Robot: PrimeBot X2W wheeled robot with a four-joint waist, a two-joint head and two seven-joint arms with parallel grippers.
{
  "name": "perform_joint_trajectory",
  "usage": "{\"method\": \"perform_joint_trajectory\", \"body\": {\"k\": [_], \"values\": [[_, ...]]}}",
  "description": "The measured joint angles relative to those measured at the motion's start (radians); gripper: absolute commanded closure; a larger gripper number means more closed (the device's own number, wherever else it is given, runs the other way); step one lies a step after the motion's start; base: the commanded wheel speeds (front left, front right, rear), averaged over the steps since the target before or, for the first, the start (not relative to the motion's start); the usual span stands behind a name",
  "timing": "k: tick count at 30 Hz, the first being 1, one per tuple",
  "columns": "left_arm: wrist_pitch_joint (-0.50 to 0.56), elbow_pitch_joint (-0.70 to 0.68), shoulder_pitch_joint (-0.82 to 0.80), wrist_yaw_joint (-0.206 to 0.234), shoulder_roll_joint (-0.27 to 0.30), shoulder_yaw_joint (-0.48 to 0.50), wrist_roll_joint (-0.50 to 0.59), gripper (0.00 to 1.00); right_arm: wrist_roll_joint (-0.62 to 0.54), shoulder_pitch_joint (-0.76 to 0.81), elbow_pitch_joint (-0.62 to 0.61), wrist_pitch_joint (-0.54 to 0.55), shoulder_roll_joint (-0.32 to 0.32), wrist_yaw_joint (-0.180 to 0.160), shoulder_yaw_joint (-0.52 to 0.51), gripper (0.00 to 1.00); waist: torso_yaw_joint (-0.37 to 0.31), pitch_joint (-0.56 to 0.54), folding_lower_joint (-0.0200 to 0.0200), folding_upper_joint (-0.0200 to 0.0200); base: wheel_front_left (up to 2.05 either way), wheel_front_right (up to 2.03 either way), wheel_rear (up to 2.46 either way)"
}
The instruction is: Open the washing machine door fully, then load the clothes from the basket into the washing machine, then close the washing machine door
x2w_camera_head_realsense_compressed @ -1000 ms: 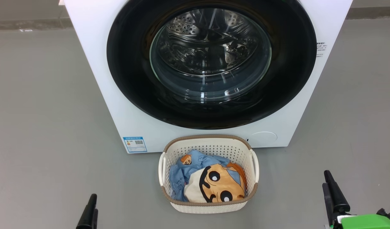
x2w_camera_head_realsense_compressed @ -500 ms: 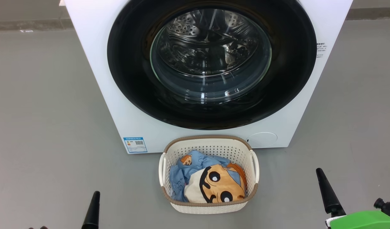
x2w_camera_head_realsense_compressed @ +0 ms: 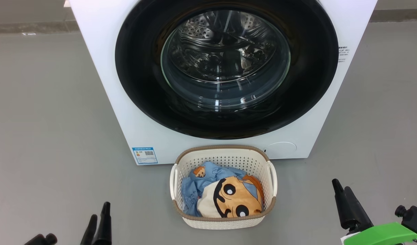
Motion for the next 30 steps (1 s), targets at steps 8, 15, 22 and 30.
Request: {"method": "perform_joint_trajectory", "body": {"k": [8, 15, 22, 30], "values": [[-0.02, -0.014, 0.017, 0.0, 0.001, -0.01, 0.145, 0.0, -0.105, 0.002, 0.001, -0.02, -0.005, 0.0, 0.006, 0.0, 0.0, -0.003, 0.0, 0.0, 0.0, 0.0, 0.0], [-0.043, -0.024, 0.02, 0.0, 0.007, -0.018, 0.266, 0.0, -0.189, 0.025, 0.009, -0.04, -0.007, 0.0, 0.012, 0.0, 0.001, -0.001, 0.0, 0.0, 0.0, 0.0, 0.0], [-0.062, -0.039, 0.03, 0.028, 0.029, -0.045, 0.379, 0.0, -0.268, 0.026, 0.012, -0.058, -0.015, 0.0, 0.015, 0.0, 0.002, 0.002, 0.0, 0.0, 0.0, 0.0, 0.0], [-0.082, -0.049, 0.032, 0.071, 0.055, -0.079, 0.482, 0.0, -0.371, 0.035, 0.012, -0.084, -0.023, 0.0, 0.024, 0.0, 0.002, 0.004, 0.0, 0.0, 0.0, 0.0, 0.0]]}}
